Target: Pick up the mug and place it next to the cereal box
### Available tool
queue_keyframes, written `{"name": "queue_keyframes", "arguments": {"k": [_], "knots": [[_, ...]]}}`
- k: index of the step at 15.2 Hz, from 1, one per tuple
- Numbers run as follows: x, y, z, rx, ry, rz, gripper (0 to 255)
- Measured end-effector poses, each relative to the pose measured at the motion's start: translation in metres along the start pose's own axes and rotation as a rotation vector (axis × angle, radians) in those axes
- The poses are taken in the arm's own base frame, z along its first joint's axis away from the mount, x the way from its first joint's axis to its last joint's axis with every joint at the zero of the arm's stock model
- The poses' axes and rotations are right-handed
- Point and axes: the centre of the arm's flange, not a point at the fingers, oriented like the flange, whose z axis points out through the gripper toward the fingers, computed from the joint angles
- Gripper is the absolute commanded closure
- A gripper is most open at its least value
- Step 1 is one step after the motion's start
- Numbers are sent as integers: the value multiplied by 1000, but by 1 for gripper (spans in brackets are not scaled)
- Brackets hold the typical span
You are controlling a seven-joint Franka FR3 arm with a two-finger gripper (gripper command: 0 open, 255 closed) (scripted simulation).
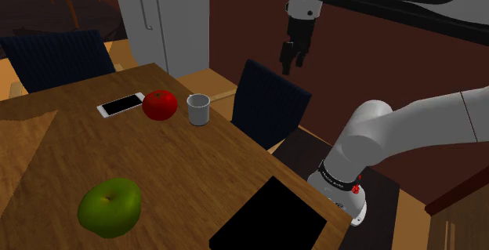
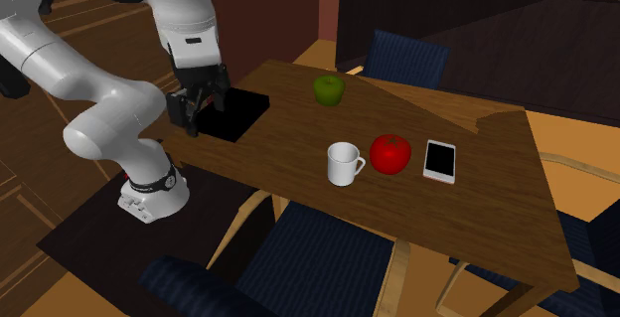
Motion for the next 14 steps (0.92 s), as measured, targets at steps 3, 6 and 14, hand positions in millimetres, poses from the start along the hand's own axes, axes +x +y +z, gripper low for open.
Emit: {"name": "queue_keyframes", "arguments": {"k": [3,6,14], "knots": [[8,-10,4,-3,6,2,0],[31,-36,19,-10,22,8,0],[94,-103,64,-29,69,27,0]]}}
